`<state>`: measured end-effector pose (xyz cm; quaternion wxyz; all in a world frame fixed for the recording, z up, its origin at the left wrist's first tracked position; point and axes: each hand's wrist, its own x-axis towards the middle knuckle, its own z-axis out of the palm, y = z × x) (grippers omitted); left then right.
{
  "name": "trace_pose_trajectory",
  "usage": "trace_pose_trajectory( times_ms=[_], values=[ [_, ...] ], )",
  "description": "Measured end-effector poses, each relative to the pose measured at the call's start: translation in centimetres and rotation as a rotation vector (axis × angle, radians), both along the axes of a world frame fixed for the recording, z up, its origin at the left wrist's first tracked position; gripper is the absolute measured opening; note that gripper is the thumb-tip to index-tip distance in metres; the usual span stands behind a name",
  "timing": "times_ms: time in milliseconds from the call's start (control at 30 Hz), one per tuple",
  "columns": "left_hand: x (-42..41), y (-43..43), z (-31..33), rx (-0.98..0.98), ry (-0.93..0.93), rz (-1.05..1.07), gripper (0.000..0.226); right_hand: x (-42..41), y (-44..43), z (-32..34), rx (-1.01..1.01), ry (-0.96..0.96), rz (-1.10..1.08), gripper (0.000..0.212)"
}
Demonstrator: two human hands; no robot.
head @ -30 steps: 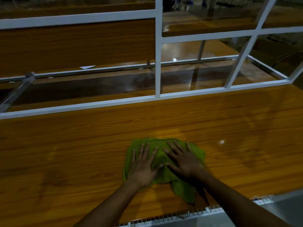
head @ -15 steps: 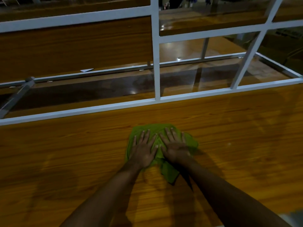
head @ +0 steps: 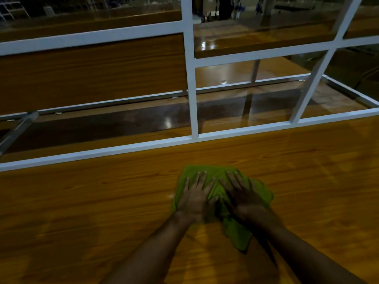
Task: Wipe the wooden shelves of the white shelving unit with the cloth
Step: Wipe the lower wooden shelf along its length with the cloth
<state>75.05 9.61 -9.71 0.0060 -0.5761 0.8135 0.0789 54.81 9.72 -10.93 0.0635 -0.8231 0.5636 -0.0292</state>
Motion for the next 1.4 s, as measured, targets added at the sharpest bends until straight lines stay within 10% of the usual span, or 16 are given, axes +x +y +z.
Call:
trace_pose_trajectory(
  times_ms=[1400],
  values=[
    [15.4, -5.7, -1.0, -0.034, 0.031, 0.200, 0.066, 17.6, -8.4, 1.1, 0.084, 0.082, 0.020, 0.065]
  ],
)
